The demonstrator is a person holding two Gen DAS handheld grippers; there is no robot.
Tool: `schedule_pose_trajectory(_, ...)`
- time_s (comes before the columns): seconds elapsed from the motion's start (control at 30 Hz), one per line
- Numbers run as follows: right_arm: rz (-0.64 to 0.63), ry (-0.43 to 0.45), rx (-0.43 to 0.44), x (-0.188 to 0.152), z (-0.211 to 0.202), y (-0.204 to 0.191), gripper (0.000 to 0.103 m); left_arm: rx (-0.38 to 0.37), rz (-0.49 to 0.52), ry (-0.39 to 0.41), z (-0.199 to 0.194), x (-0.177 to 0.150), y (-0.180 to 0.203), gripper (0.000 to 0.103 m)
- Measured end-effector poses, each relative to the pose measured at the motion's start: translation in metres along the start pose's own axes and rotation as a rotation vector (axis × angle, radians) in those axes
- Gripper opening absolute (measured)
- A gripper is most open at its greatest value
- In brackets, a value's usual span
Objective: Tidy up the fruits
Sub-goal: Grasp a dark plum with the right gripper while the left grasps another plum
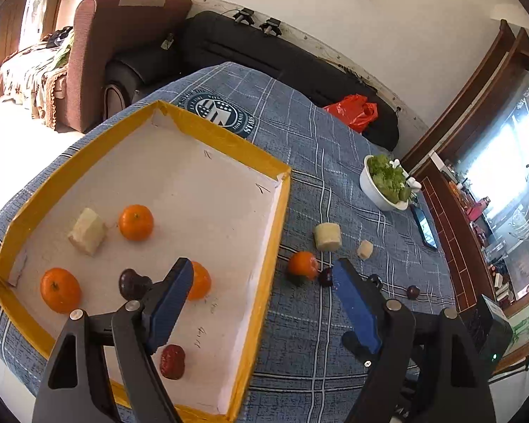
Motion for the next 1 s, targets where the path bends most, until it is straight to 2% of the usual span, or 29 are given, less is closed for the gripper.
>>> schedule_pose_trajectory(0.17, 0.146, -0.015, -0.091, -0.009, -0.004, 0.073, 0.058, -0.011, 0.025, -0.051, 0.028, -0.009, 0.020, 0.081)
schedule_pose_trajectory(0.37, 0.203, 0.009, -0.160, -0.004, -0.005, 0.110, 0.058, -0.011, 0.125, -0.123, 0.061, -0.023, 0.051, 0.081)
schedule_pose_trajectory(0.47, 0.208, 0.004, -0.163, 0.003, 0.004, 0.119, 0.058, -0.014, 0.199, -0.156, 0.074, -0.029, 0.065, 0.081)
schedule_pose_trajectory(0.73, 0.167, -0.017, -0.144, 0.018, 0.031, 0.113, 0.058, 0.019, 0.383, -0.206, 0.107, -0.038, 0.087, 0.081)
schedule_pose_trajectory(0.83, 0.159, -0.019, -0.135, 0.020, 0.039, 0.114, 0.057, 0.032, 0.428, -0.224, 0.119, -0.040, 0.091, 0.071)
schedule_pose_trajectory(0.93, 0.148, -0.021, -0.125, 0.019, 0.043, 0.114, 0.035, 0.032, 0.458, -0.247, 0.130, -0.042, 0.097, 0.058)
schedule_pose_trajectory(0.97, 0.147, -0.031, -0.113, 0.019, 0.046, 0.115, 0.031, 0.030, 0.466, -0.255, 0.133, -0.042, 0.099, 0.055)
schedule_pose_trajectory(1.0, 0.152, -0.031, -0.101, 0.018, 0.046, 0.116, 0.031, 0.032, 0.474, -0.259, 0.136, -0.042, 0.100, 0.054)
Point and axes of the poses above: each gripper's, at about its wrist camera, not at the fingertips, and z roughly the way its jaws point, y to its right, x to its top, the point moved 1 cm from there along z, roughly the way its jaws point, and after that the axes turned 11 degrees about -x, right-handed, at the moved point
